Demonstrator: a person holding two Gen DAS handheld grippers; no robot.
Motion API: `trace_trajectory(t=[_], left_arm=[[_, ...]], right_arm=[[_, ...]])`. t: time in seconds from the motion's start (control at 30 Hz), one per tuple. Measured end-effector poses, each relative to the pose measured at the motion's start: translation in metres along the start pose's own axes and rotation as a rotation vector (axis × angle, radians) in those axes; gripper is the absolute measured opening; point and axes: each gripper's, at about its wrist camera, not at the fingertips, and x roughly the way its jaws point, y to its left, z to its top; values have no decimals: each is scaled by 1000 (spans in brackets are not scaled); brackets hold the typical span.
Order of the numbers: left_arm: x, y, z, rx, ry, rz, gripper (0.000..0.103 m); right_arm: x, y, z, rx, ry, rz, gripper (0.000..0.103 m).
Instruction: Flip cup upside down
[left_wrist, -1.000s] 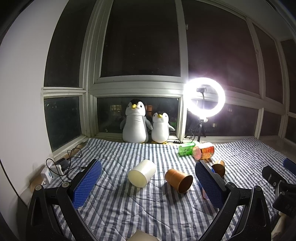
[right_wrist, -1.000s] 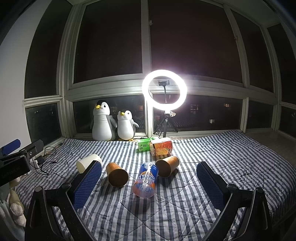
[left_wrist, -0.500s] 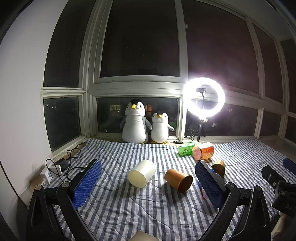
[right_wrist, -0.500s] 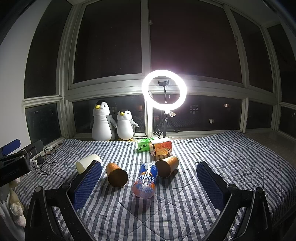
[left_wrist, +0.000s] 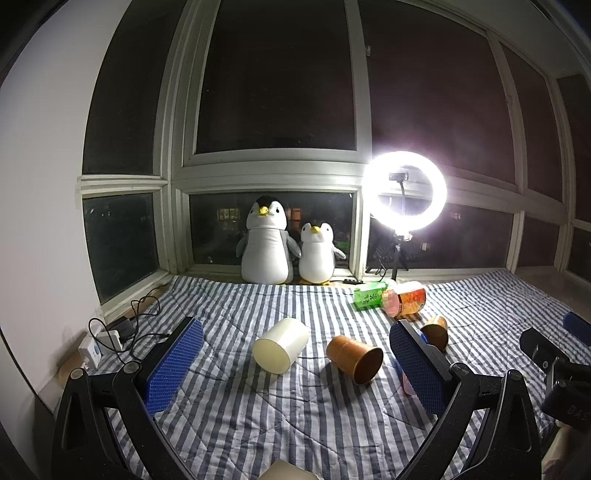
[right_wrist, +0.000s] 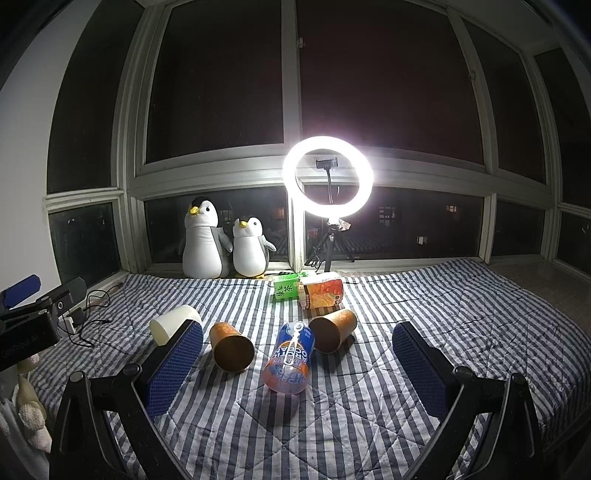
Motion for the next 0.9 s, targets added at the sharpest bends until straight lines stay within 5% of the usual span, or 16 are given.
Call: trace_trajectory(t=[0.43, 0.9], left_arm=[[37, -14, 7, 73, 97, -101, 102], [185, -87, 51, 331, 365, -345, 102]], right_arm=[[12, -8, -3, -4, 28, -8, 101], [56, -49, -1, 53, 109, -74, 101]])
